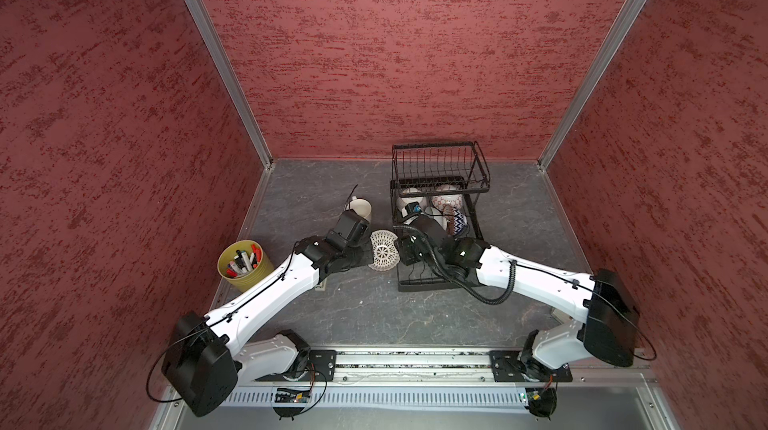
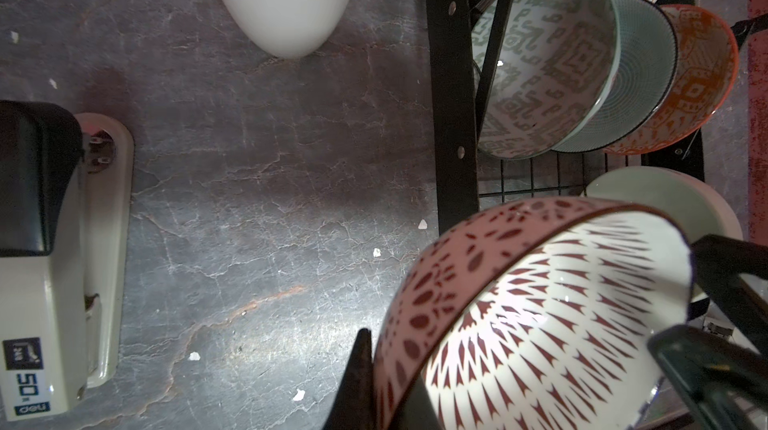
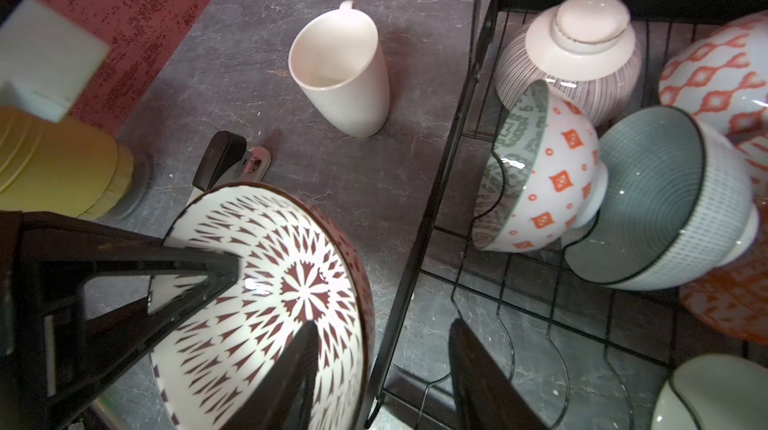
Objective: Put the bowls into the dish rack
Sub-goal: 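Lift the red-and-white bowl toward the rack with the left while the right reaches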
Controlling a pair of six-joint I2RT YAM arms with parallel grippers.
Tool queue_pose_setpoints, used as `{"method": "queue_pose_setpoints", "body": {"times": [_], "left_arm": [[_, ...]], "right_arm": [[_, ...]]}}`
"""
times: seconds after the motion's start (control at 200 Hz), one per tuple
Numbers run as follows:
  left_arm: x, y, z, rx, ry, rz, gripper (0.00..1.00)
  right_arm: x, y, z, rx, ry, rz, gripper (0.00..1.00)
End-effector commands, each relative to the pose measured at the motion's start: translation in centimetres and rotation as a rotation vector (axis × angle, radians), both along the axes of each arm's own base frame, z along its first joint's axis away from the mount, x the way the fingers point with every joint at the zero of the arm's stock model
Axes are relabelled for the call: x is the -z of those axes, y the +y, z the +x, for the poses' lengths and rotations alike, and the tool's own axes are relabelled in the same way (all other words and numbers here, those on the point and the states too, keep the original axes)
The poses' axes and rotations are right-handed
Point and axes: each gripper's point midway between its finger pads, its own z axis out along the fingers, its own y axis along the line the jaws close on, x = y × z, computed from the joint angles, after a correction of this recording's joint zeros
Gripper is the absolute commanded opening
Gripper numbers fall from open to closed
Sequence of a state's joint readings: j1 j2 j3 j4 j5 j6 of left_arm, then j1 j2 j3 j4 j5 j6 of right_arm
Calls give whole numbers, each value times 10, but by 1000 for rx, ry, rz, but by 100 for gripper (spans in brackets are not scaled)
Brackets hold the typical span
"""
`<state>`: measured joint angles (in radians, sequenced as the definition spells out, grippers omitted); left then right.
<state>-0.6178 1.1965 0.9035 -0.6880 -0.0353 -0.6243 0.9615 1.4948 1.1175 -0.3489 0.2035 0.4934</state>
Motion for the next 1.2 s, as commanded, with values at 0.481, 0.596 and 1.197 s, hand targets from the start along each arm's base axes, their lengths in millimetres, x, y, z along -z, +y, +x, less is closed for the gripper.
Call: {"method": "queue_pose_setpoints", "body": {"times": [0.481, 0.596, 1.197], "left_arm": [[-20, -24, 18, 15, -61, -46, 0], [-21, -27, 19, 22, -64, -47, 0], [-21, -44, 19, 41, -67, -110, 9]], "right_arm": [[14, -5, 6, 65, 19, -59, 38], [17, -6, 8, 82, 16, -70, 32], [9, -9, 22, 144, -23, -88, 0]]}}
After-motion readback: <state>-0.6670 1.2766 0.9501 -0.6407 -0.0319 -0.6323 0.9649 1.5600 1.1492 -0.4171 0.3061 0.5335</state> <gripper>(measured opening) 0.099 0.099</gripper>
